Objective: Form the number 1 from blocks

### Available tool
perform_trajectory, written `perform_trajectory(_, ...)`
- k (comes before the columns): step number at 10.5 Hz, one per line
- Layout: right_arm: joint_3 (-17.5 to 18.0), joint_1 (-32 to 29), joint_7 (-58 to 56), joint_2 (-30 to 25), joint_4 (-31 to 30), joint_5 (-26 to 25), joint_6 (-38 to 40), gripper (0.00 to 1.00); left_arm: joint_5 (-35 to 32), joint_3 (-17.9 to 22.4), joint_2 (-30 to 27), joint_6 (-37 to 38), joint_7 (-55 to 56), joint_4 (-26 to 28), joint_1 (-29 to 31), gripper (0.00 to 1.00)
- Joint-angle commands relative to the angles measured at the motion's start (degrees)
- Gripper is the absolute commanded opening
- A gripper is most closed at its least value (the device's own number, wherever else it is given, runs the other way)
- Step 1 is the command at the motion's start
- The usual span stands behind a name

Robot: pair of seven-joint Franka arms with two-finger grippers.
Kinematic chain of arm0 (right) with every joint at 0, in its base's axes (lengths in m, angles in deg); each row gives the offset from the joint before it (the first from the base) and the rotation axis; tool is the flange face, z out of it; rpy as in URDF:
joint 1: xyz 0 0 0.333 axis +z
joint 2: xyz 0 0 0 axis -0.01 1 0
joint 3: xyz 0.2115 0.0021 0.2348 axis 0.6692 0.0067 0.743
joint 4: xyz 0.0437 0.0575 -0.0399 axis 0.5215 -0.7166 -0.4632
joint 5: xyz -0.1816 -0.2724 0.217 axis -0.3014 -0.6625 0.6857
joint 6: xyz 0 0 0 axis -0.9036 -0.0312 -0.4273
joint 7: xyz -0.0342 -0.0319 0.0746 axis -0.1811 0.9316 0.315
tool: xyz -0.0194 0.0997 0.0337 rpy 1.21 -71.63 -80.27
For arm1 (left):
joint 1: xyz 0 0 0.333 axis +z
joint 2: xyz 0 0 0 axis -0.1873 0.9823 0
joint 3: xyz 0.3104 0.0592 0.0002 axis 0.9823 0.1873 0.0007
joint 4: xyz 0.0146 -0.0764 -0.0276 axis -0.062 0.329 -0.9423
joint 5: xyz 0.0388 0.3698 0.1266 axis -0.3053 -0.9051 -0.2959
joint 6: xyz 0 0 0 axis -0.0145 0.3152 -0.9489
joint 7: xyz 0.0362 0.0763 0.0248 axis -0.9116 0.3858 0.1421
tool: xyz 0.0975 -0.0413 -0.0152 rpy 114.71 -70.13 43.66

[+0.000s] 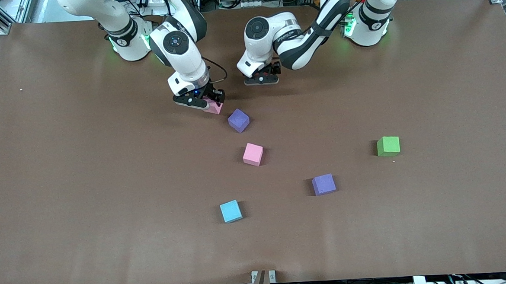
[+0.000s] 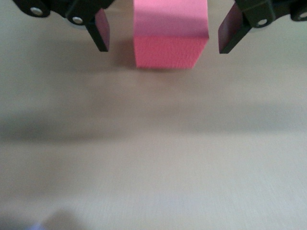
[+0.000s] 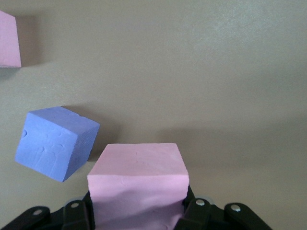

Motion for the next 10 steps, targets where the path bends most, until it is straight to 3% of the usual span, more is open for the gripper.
perform_trajectory(1, -0.1, 0.3, -0.2, -2.4, -1.7, -0.7, 0.1, 0.57, -1.4, -0.6, -6.8, 2.0, 1.7, -0.2, 4.6, 1.00)
perform_trajectory(3, -0.2, 1.3, -0.2, -2.1, -1.3, -0.8, 0.0, 0.57, -1.0, 0.1, -9.9, 2.8, 1.2, -1.6, 9.9, 1.00)
perform_trajectory(5, -0.1, 3.2, -0.1, -1.4, 0.2, -5.2, 0.1, 0.57, -1.0, 3.1, -10.0, 2.8, -2.3, -4.8, 12.9, 1.00)
perform_trajectory(7, -0.2, 7.1, 0.3, 1.8, 4.3, -7.1, 0.2, 0.57, -0.5, 9.1, -9.3, 3.0, -8.9, -8.2, 13.2, 1.00)
perform_trajectory(10, -0.3, 12.7, 3.3, 11.8, 16.3, -7.2, 2.1, 0.57, -0.4, 17.7, -5.7, 3.2, -17.1, -14.4, 12.2, 1.00)
